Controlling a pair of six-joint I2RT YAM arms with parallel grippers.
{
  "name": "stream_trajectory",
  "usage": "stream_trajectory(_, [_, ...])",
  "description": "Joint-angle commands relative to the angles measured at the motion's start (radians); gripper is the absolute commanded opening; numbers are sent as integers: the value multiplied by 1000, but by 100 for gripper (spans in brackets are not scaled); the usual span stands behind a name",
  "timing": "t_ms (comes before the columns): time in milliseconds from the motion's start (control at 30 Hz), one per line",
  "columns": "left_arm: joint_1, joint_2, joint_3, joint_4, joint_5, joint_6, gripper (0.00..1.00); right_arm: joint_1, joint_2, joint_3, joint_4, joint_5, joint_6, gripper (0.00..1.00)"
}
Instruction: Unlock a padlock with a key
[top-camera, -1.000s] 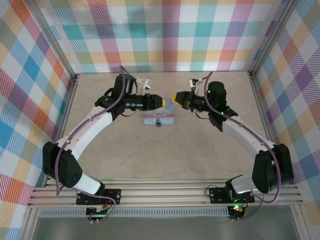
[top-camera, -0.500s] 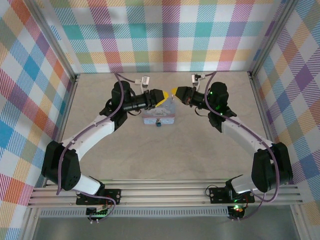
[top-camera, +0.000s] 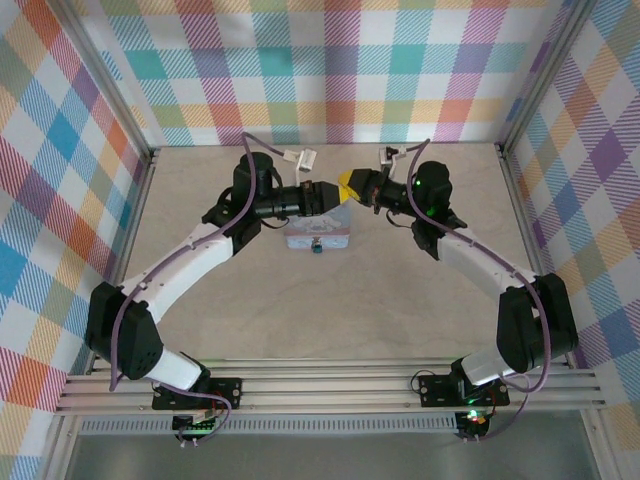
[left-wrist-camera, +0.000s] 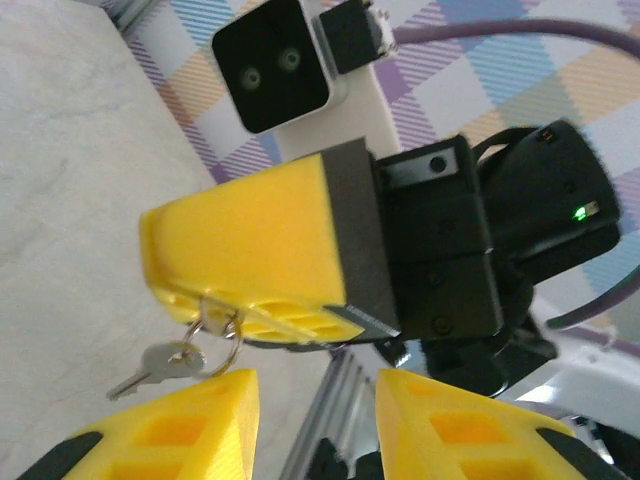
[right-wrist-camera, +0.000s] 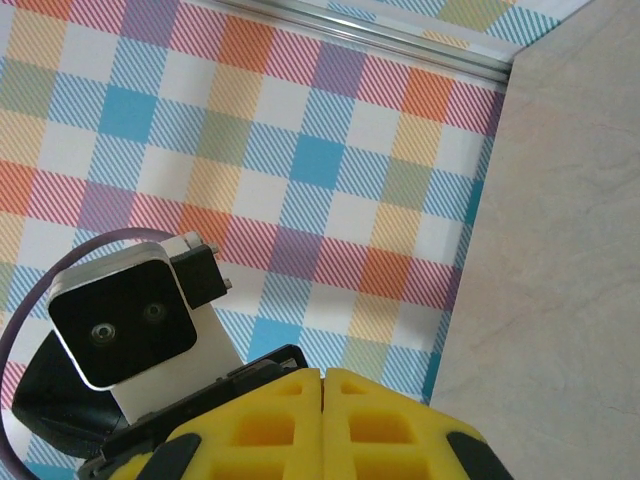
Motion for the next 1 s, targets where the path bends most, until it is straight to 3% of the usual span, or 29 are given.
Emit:
stream_trajectory(0, [-3,-18,56,-197,-45,197,36,0,-11,35,-25,-15,20,0])
stream_trajectory(133, [-4,-31,70,-263,-92,279,41,1,-22,31,-39,-3,25,0])
stream_trajectory(700, [-2,14,91,-138,-88,252,41,49,5,59,-62,10,44,0])
stream_trajectory(833, [0,25,99,-135,-88,259,31,58,8,63,-76,16,40,0])
stream_trajectory(967, [13,23,92,-155,-93,276,11,64,8,64,-92,3,33,0])
